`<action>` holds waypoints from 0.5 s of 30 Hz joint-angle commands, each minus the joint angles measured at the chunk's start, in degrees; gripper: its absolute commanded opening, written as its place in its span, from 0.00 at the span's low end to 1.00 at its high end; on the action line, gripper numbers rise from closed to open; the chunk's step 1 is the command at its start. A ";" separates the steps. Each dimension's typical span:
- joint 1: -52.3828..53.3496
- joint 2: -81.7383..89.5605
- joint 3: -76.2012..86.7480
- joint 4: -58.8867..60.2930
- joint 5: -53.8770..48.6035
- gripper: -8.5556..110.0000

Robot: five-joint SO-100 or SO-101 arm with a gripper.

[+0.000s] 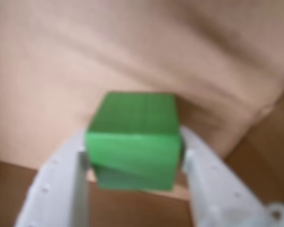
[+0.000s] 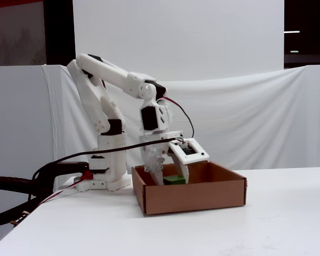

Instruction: Grasp a green cube and put it in a box.

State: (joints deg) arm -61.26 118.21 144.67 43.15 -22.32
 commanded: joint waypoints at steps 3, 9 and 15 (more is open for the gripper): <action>1.49 1.32 -6.42 6.06 -0.09 0.32; 5.01 6.06 -10.55 12.74 -0.26 0.35; 9.76 11.16 -16.00 18.19 -4.31 0.33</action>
State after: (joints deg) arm -53.44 126.12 132.71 60.12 -24.87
